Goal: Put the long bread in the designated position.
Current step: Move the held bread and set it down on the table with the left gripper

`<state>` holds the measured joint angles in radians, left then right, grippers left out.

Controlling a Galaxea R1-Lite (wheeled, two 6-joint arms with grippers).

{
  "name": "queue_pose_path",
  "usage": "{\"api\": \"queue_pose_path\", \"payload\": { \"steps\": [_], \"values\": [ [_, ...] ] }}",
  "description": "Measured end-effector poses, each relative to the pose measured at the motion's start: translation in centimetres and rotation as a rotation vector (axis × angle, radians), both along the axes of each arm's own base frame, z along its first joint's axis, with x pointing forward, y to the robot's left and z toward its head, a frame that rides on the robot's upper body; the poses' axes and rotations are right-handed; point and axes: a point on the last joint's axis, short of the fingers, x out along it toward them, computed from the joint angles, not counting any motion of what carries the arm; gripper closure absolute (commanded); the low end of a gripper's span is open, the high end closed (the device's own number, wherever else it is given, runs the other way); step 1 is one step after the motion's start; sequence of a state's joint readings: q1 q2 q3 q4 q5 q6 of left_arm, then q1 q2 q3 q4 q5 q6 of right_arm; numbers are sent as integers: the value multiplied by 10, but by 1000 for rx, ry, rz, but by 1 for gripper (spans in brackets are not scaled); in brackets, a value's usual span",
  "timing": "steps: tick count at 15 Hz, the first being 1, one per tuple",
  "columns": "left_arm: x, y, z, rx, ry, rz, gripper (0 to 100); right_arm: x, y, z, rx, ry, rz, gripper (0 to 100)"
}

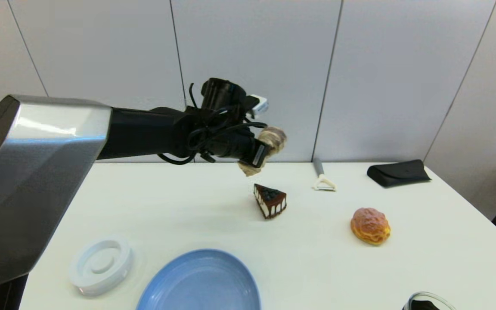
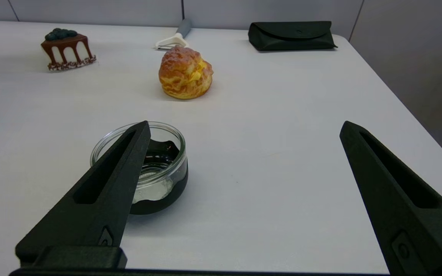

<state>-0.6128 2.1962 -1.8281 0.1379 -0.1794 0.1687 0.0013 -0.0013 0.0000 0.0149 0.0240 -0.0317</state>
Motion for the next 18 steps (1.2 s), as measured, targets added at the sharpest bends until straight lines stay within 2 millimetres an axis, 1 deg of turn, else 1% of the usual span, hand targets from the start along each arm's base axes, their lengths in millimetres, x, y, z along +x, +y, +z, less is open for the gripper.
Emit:
{"api": "queue_pose_path", "payload": {
  "steps": [1, 4, 6, 8, 11, 14, 18],
  "values": [
    [-8, -13, 4, -12, -11, -48, 100, 0, 0, 0, 0, 0, 0, 0],
    [-28, -44, 14, -29, -64, -155, 100, 0, 0, 0, 0, 0, 0, 0],
    [-42, -65, 17, -40, -82, -212, 100, 0, 0, 0, 0, 0, 0, 0],
    [-59, -88, 13, -45, -85, -271, 100, 0, 0, 0, 0, 0, 0, 0],
    [-78, -115, -1, -37, -74, -337, 100, 0, 0, 0, 0, 0, 0, 0],
    [-85, -131, -18, -11, -88, -384, 100, 0, 0, 0, 0, 0, -1, 0],
    [-79, -135, -32, 12, -105, -390, 100, 0, 0, 0, 0, 0, 0, 0]
  ]
}}
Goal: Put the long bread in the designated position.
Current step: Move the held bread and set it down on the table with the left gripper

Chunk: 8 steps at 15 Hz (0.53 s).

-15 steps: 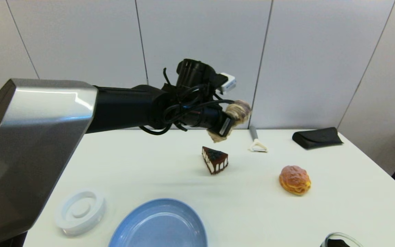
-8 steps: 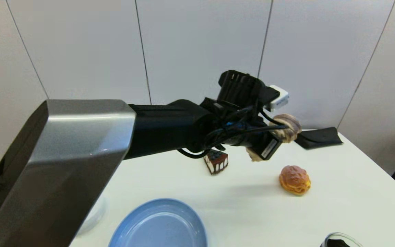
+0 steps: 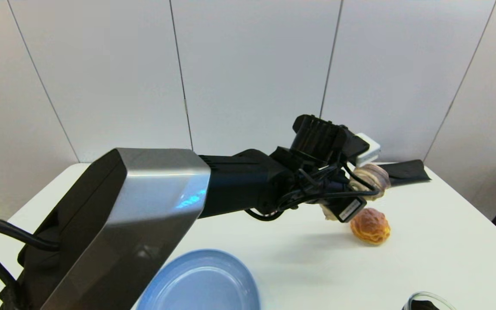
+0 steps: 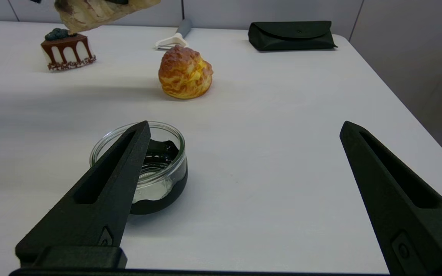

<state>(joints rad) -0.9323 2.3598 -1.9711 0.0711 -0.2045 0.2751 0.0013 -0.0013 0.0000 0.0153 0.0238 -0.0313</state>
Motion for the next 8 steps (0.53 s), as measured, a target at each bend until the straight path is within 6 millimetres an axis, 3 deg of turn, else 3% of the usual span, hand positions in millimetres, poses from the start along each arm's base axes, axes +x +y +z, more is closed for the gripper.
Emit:
{"api": "queue_pose_path", "payload": {
  "steps": [8],
  "values": [
    [27, 1, -28, -17, -11, 49, 100, 0, 0, 0, 0, 0, 0, 0]
  ]
}}
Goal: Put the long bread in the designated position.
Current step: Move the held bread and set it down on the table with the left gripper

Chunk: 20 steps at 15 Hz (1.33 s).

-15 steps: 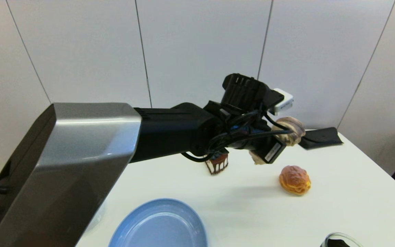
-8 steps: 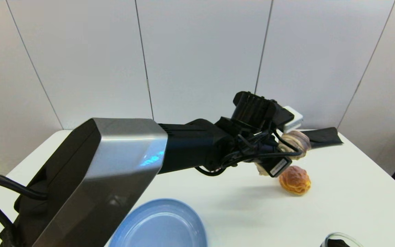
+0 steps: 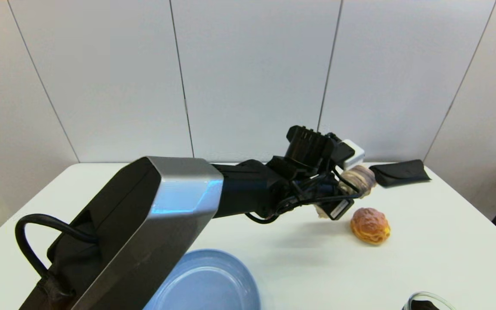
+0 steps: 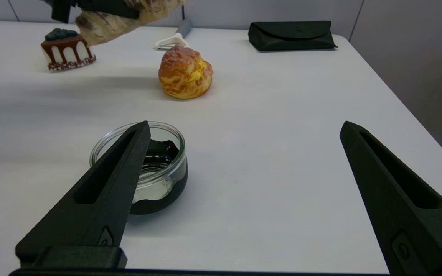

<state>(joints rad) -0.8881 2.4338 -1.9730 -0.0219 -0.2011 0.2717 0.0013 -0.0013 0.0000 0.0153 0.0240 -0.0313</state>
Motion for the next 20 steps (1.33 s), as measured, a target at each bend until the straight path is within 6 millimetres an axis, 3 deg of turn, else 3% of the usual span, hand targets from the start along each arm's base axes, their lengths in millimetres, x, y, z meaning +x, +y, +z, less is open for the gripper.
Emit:
{"api": "queue_pose_path", "payload": {
  "steps": [7, 20],
  "values": [
    [18, -2, -23, -25, -34, 19, 100, 0, 0, 0, 0, 0, 0, 0],
    [24, -9, -29, -63, -169, -30, 100, 0, 0, 0, 0, 0, 0, 0]
  ]
}}
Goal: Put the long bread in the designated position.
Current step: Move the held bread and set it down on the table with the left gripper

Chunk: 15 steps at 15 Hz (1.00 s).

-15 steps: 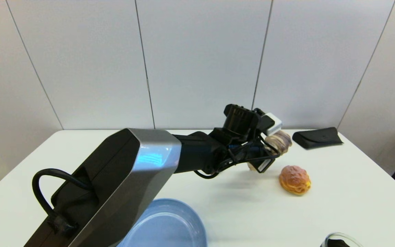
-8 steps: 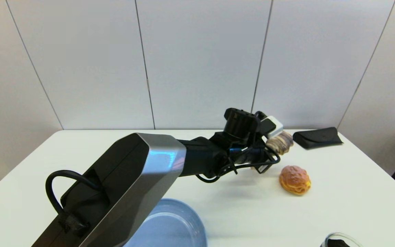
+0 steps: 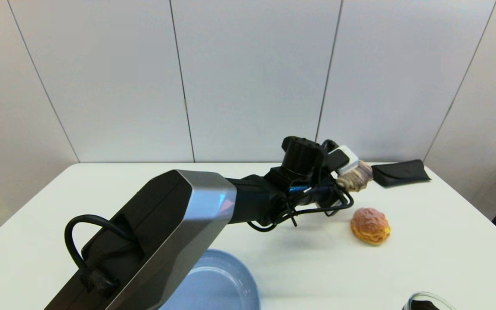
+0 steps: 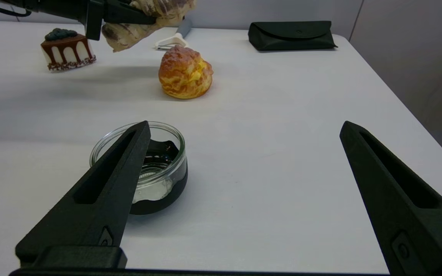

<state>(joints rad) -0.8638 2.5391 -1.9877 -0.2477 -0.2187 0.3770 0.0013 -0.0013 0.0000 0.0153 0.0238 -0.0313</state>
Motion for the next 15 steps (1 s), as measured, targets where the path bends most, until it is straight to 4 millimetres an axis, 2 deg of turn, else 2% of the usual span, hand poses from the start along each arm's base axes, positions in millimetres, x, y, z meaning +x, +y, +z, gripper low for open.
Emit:
{"api": "queue_pose_path", "payload": {
  "steps": [15],
  "values": [
    [1, -7, -18, -20, -10, -114, 100, 0, 0, 0, 0, 0, 0, 0]
  ]
}}
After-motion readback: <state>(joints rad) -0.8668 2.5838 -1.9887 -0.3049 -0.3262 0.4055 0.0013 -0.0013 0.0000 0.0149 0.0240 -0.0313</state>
